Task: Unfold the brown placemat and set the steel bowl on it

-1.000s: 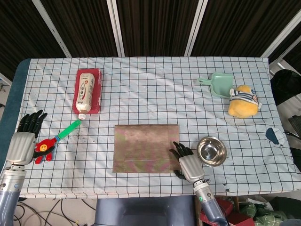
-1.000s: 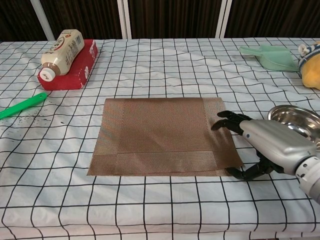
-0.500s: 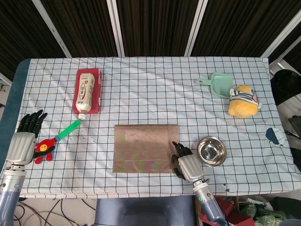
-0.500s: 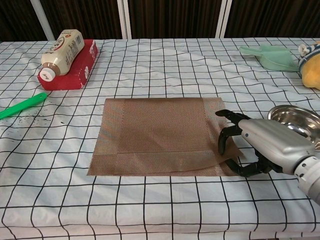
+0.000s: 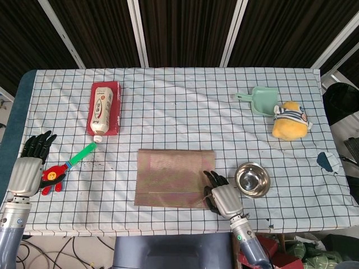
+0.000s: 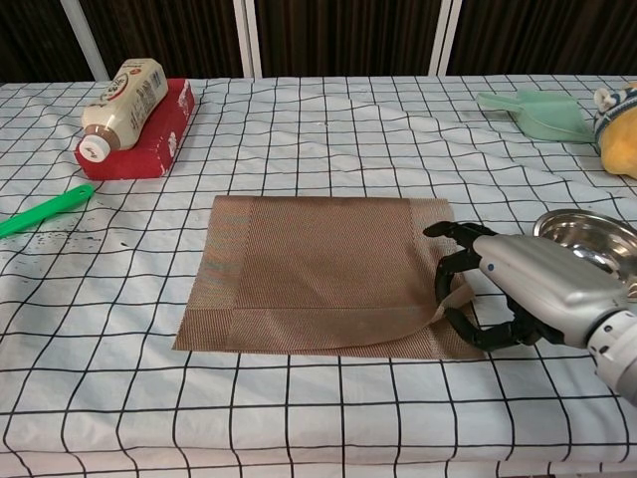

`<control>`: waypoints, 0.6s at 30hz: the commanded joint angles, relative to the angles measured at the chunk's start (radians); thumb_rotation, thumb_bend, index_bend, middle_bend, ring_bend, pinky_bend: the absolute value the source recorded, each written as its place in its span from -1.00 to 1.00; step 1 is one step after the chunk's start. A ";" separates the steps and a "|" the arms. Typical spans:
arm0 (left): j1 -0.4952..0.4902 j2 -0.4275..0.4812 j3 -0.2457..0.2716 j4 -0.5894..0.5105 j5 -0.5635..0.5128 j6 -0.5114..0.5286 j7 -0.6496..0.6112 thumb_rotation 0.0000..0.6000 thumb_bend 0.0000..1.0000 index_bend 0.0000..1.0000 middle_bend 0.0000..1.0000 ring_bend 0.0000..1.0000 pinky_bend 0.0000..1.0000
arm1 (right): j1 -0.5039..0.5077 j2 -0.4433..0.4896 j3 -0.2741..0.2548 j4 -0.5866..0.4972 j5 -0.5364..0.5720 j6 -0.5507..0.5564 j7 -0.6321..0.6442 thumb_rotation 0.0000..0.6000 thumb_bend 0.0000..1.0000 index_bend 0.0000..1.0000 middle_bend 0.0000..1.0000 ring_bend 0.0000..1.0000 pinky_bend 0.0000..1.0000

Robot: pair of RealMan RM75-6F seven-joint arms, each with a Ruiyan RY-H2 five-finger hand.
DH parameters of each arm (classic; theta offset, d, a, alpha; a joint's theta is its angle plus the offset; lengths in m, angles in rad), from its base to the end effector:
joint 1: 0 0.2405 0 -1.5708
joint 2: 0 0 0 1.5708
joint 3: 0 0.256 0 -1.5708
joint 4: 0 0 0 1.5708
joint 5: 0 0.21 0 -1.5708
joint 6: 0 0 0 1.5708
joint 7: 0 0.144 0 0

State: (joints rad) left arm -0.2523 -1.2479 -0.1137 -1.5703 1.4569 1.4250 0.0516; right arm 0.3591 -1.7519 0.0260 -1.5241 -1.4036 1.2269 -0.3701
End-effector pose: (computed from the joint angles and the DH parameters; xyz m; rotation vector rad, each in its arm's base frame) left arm -0.2740 0.2429 0.1246 -1.4314 -0.8541 -1.0437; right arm -0.1755 -0.2158 -0.0613 1.7499 -1.0829 1.0378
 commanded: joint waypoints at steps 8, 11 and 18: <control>-0.003 0.002 -0.004 0.003 -0.002 -0.002 -0.001 1.00 -0.92 -1.00 -1.00 -1.00 -1.00 | 0.020 0.040 0.068 -0.096 0.045 -0.017 0.019 1.00 0.01 0.26 -0.84 -0.88 -0.68; -0.003 0.001 -0.006 0.006 0.002 0.003 -0.004 1.00 -0.92 -1.00 -1.00 -1.00 -1.00 | 0.041 0.047 0.128 -0.124 0.088 -0.028 0.011 1.00 0.01 0.26 -0.84 -0.88 -0.68; -0.007 0.000 -0.008 0.017 0.013 0.011 0.001 1.00 -0.92 -1.00 -1.00 -1.00 -1.00 | 0.130 0.058 0.313 -0.149 0.258 -0.081 -0.060 1.00 0.00 0.26 -0.84 -0.88 -0.68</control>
State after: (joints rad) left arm -0.2579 -1.2467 -0.1223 -1.5563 1.4665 1.4336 0.0493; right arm 0.4434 -1.6997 0.2635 -1.6609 -1.2203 1.1738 -0.3931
